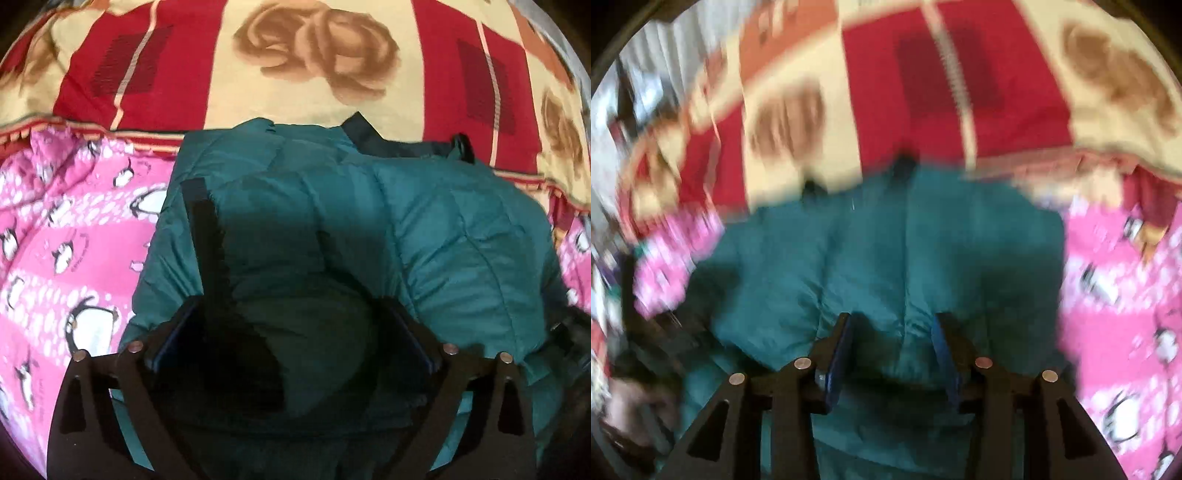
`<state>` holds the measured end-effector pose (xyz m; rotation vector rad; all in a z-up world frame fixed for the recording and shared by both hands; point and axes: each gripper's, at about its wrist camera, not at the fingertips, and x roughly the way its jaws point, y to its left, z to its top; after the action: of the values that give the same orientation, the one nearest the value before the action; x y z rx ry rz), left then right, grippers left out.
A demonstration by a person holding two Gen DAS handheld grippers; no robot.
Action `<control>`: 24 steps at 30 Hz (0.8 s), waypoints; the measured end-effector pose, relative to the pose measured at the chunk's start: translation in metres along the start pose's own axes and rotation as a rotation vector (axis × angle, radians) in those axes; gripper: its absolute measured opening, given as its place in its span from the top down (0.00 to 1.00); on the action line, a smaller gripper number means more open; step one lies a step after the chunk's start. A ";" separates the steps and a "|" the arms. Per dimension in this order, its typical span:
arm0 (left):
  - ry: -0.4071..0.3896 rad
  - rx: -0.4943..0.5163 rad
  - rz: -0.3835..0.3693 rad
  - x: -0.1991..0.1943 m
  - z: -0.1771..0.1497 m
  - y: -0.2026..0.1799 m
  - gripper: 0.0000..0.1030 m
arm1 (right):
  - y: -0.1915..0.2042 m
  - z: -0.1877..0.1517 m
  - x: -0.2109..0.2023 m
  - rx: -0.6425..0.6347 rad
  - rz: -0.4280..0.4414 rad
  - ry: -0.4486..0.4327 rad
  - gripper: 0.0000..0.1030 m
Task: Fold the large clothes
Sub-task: 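Press the folded jacket flat with both tools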
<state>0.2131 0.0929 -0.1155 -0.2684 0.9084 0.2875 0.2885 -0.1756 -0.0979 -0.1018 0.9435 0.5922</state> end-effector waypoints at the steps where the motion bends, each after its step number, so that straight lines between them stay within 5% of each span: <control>1: -0.001 -0.004 -0.005 0.000 0.000 0.001 0.05 | 0.001 -0.003 0.000 -0.009 0.001 -0.031 0.58; 24: -0.076 0.001 0.018 0.004 -0.013 -0.004 0.01 | -0.009 -0.012 0.002 0.034 0.045 -0.107 0.58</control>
<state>0.2072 0.0852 -0.1257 -0.2467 0.8363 0.3119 0.2852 -0.1866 -0.1078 -0.0178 0.8534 0.6172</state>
